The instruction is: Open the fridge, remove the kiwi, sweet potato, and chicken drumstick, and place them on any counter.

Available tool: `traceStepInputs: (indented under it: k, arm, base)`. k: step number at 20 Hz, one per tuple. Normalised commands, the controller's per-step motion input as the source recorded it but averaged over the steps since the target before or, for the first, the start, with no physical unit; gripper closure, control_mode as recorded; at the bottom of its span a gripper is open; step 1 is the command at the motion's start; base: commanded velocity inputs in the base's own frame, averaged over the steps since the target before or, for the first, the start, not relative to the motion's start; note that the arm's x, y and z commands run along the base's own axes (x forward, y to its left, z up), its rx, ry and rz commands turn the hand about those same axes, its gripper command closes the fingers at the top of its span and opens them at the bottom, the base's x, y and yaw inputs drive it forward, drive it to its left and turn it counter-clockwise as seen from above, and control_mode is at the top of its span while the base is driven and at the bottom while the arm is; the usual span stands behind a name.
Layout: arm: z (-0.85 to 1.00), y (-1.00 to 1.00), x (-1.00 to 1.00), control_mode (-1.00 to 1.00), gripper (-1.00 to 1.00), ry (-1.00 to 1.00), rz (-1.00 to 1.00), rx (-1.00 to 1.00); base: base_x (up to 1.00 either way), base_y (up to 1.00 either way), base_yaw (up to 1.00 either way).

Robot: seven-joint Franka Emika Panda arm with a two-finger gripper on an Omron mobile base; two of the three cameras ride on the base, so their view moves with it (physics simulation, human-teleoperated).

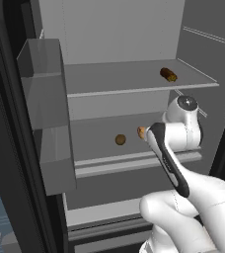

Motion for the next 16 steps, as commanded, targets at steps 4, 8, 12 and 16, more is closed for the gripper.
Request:
traceStepInputs:
  k: [4,8,12,16]
  arm:
    - [-0.3,-0.02,0.26,-1.0,-1.0,0.0,0.02,-0.01]
    - [-0.17,0.0,0.23,-1.0,-1.0,0.0,0.03,0.0]
    - [-0.06,0.0,0.25,-1.0,-1.0,0.0,0.01,0.0]
    - [-0.03,-0.03,0.25,-1.0,-1.0,0.0,0.0,0.0]
  base:
    - [0.0,0.0,0.0]
    - [0.0,0.0,0.0]
    - [0.0,0.0,0.0]
    - [0.0,0.0,0.0]
